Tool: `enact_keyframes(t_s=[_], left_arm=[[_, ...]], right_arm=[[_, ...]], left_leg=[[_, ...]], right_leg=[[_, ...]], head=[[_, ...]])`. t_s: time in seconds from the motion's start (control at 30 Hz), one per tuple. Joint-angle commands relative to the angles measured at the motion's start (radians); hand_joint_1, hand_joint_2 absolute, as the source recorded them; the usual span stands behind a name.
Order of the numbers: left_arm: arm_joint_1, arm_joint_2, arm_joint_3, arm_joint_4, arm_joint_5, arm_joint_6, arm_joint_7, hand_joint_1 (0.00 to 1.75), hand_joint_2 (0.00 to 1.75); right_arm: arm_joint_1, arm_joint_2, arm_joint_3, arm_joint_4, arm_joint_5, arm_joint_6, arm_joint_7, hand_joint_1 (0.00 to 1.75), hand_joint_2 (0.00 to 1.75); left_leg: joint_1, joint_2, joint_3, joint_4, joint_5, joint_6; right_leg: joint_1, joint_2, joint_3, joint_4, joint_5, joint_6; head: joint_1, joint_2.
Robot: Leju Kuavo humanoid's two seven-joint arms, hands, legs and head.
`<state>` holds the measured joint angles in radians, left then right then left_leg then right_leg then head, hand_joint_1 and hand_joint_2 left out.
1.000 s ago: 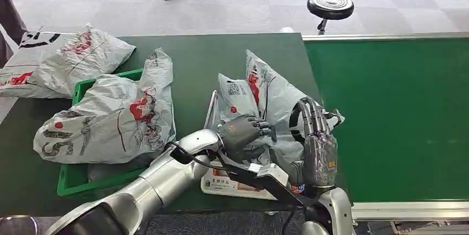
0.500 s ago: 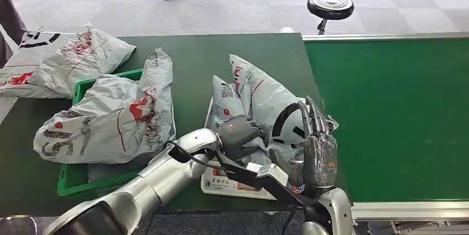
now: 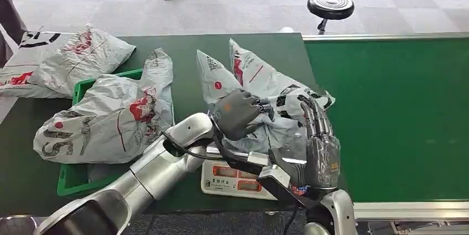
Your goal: Moved the parcel from conveyor to table for the left to box.
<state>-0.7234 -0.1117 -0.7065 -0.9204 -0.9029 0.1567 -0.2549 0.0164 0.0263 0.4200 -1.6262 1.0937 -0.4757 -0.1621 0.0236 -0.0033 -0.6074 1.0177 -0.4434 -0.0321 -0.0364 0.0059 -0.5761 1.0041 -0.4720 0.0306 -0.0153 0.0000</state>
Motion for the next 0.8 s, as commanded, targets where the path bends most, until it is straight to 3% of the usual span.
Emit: enact_keyframes(t_s=[0.03,0.4,0.8], left_arm=[[-0.027,0.06,0.115,-0.117,-0.077,0.035,0.026,1.75,1.75],[-0.023,0.068,0.194,-0.125,-0.146,0.087,0.053,1.75,1.75],[0.011,0.164,0.404,-0.004,-0.201,0.19,0.063,1.75,1.75]], right_arm=[[-0.002,0.002,-0.028,0.019,-0.003,-0.009,-0.01,0.0,1.75],[-0.007,0.003,-0.026,0.026,-0.002,-0.001,-0.013,0.0,1.75],[0.013,-0.008,-0.035,0.04,0.001,0.002,-0.011,0.0,1.75]], left_leg=[[0.0,0.002,0.001,-0.001,0.0,0.002],[0.0,0.002,0.001,-0.001,0.0,0.002],[0.0,0.004,0.003,-0.002,0.0,0.001]], right_leg=[[0.001,0.002,0.0,0.0,0.001,-0.003],[0.0,0.001,0.0,0.0,0.0,-0.003],[0.001,0.003,0.001,-0.002,0.001,-0.003]], head=[[0.0,0.0],[0.0,0.0],[0.0,0.0]])
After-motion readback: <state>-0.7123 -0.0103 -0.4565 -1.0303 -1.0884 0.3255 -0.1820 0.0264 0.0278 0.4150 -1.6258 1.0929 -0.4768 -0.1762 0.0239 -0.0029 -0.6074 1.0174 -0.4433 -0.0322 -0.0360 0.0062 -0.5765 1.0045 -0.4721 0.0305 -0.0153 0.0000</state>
